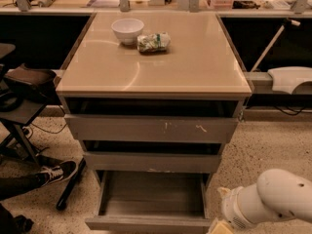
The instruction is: Close bottom drawer
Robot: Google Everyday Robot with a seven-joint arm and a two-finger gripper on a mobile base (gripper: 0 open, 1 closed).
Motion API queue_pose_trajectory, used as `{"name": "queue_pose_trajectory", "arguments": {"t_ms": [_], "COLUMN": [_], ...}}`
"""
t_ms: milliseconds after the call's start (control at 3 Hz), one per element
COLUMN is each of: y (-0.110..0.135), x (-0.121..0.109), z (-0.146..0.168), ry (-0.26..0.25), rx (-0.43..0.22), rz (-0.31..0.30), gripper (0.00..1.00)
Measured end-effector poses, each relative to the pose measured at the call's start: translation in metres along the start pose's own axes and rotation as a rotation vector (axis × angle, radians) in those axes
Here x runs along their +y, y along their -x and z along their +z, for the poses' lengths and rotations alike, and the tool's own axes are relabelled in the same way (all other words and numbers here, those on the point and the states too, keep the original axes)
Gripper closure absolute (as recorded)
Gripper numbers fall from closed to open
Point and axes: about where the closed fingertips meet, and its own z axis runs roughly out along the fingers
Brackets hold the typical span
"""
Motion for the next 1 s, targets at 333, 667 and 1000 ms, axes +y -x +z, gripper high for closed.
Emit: {"name": "queue_pose_trajectory", "arguments": {"t_ms": [333,667,1000], "y": [-0.034,-0.072,-0.083], "x": [-0.006,-0.034,-0.033], "z": [0.073,0.150,0.186], "ry": [0.008,0.001,0.013], "rx": [0.059,0.124,0.129], "rz": [0.061,0.133,0.174], "gripper": [0.00,0.00,0.00]}}
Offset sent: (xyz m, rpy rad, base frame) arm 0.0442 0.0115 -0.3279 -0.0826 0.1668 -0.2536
